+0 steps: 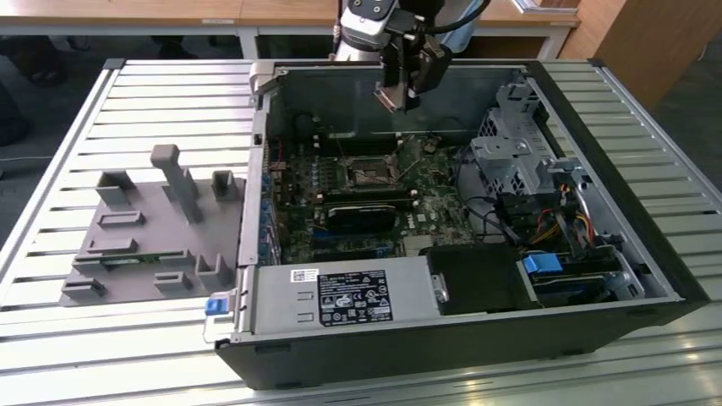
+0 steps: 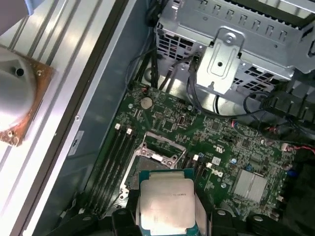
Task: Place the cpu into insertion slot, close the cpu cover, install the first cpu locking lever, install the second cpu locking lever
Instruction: 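Place the cpu into insertion slot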
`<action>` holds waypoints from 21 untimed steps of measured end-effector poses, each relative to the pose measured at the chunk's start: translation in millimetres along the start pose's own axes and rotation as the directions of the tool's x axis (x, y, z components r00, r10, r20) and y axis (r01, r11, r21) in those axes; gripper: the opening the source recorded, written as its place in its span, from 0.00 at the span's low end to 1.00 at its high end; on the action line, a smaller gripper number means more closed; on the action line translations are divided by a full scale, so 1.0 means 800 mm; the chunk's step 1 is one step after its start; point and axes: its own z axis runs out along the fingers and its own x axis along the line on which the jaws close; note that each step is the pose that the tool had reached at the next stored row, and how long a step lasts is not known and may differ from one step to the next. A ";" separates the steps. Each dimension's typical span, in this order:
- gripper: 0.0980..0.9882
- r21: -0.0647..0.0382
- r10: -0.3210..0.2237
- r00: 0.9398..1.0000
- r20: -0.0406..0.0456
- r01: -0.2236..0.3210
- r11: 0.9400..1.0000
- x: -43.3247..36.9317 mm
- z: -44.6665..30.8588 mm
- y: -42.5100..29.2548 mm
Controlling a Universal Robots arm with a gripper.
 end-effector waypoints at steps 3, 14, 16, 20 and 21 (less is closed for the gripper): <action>0.48 -0.001 0.048 0.999 0.004 -0.048 0.999 0.000 0.0008 -0.0001; 0.48 -0.006 0.221 0.975 0.019 -0.221 0.975 0.000 0.0036 -0.0007; 0.48 -0.007 0.247 0.969 0.021 -0.247 0.969 0.000 0.0040 -0.0011; 0.48 -0.009 0.282 0.959 0.024 -0.282 0.959 0.002 0.0044 -0.0037; 0.48 -0.009 0.286 0.958 0.025 -0.286 0.958 0.003 0.0047 -0.0045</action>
